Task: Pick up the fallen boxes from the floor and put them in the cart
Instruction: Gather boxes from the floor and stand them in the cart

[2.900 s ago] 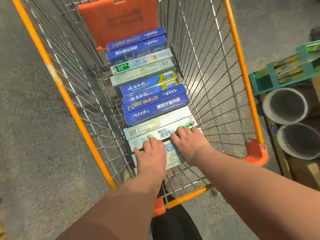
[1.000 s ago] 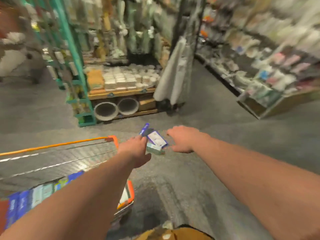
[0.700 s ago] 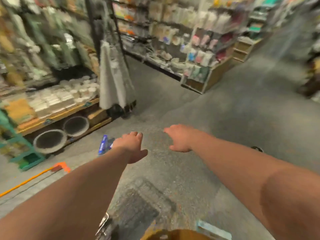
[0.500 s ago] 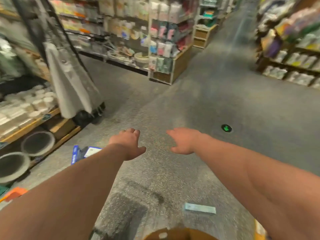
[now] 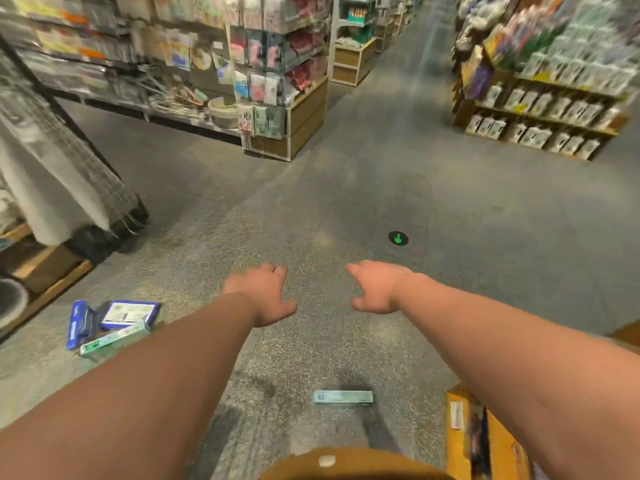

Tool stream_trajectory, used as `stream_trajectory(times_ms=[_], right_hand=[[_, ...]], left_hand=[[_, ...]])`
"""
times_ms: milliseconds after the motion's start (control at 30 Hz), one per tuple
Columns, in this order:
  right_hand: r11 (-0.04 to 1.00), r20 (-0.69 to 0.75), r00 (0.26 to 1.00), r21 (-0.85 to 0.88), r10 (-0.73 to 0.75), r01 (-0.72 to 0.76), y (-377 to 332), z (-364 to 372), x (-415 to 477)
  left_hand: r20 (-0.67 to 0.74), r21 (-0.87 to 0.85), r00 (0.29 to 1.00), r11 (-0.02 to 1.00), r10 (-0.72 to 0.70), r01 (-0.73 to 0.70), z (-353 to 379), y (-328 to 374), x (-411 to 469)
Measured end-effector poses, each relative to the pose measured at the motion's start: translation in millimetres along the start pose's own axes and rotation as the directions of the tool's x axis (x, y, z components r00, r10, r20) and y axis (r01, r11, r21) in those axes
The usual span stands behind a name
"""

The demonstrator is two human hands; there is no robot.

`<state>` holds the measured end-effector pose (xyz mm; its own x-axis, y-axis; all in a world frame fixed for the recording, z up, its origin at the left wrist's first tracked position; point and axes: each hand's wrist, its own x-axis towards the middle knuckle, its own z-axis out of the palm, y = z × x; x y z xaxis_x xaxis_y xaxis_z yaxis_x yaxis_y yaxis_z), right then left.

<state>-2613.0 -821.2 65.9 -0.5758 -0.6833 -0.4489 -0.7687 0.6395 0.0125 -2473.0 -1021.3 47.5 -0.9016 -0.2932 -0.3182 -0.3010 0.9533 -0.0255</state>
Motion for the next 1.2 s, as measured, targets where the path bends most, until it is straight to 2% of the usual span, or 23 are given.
stream_trajectory(times_ms=[233,400,500,633,767,967,1067,1200], right_hand=[[0.993,0.102,0.987,0.036,-0.12,0.117,36.8,69.6,22.4],[0.991,0.187,0.976,0.098,-0.108,0.091,54.2,141.6,55.5],[0.993,0.24,0.969,0.116,-0.055,0.028,65.3,188.7,89.9],[0.989,0.248,0.969,0.14,0.011,-0.047,84.3,276.5,152.5],[0.983,0.29,0.954,0.136,0.078,-0.122,104.5,396.1,215.2],[0.956,0.462,0.88,0.192,0.113,-0.224,127.5,577.5,277.1],[0.946,0.444,0.883,0.192,0.153,-0.26,131.7,650.7,298.8],[0.969,0.375,0.921,0.171,0.104,-0.179,127.3,725.1,335.2]], left_hand=[[0.099,-0.031,0.995,1.0,0.001,0.002,55.3,60.7,24.3],[0.205,-0.042,0.978,0.999,0.041,-0.033,129.1,94.2,53.3],[0.261,-0.052,0.962,0.996,0.078,-0.067,182.2,102.5,86.0],[0.303,-0.08,0.947,0.993,0.11,-0.089,279.6,109.7,149.6],[0.348,-0.077,0.93,0.992,0.117,-0.096,402.5,116.8,216.4],[0.407,-0.082,0.906,0.992,0.119,-0.093,580.6,141.2,281.7],[0.431,-0.074,0.889,0.988,0.157,-0.138,654.1,160.6,303.9],[0.376,-0.018,0.9,0.973,0.219,-0.229,729.3,179.9,329.7]])
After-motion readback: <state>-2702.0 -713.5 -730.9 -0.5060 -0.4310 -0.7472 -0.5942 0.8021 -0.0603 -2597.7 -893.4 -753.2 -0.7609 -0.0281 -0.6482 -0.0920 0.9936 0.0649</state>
